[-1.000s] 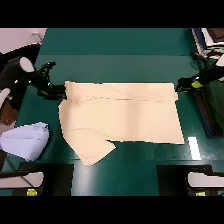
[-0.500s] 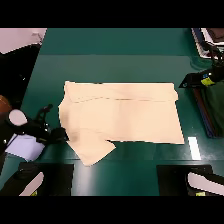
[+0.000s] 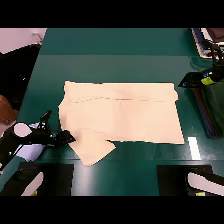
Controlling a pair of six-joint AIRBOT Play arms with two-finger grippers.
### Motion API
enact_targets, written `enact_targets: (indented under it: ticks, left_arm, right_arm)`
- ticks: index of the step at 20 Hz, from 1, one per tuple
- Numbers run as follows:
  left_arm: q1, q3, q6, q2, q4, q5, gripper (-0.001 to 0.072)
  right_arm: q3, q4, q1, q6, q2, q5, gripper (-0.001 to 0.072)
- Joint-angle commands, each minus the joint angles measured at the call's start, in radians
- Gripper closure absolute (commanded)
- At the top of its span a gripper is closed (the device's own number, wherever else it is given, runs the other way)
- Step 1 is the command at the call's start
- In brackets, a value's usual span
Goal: Fold the shirts.
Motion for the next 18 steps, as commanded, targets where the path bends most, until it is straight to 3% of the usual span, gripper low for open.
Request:
enact_targets:
  ticks: [1,2,3,4,9,14,18]
  left_arm:
    - [0.0,-0.038,0.001,0.001,-0.036,0.048,0.0227]
    - [0.0,-0.038,0.002,0.002,-0.045,0.048,0.0228]
    - [0.0,-0.038,0.002,0.002,-0.052,0.049,0.035]
    - [0.0,-0.038,0.026,0.002,-0.061,0.049,0.0688]
    - [0.0,0.012,0.11,0.002,-0.091,-0.034,0.0685]
    - [0.0,0.158,0.153,0.002,-0.084,-0.075,0.0684]
    - [0.0,0.189,0.159,0.002,-0.082,-0.074,0.0683]
  right_arm:
    - [0.0,0.004,0.001,0.0,0.001,0.002,0.0305]
    - [0.0,0.004,0.001,0.0,0.001,0.002,0.0306]
    - [0.0,0.004,0.001,0.0,0.001,0.005,0.0306]
    - [0.0,0.003,-0.001,0.0,0.001,0.016,0.0306]
    - [-0.084,-0.009,-0.121,0.0,0.035,0.143,0.0305]
    - [-0.522,-0.007,-0.401,0.0,0.171,0.069,0.0305]
    - [-0.794,0.001,-0.52,-0.021,0.161,0.024,0.0307]
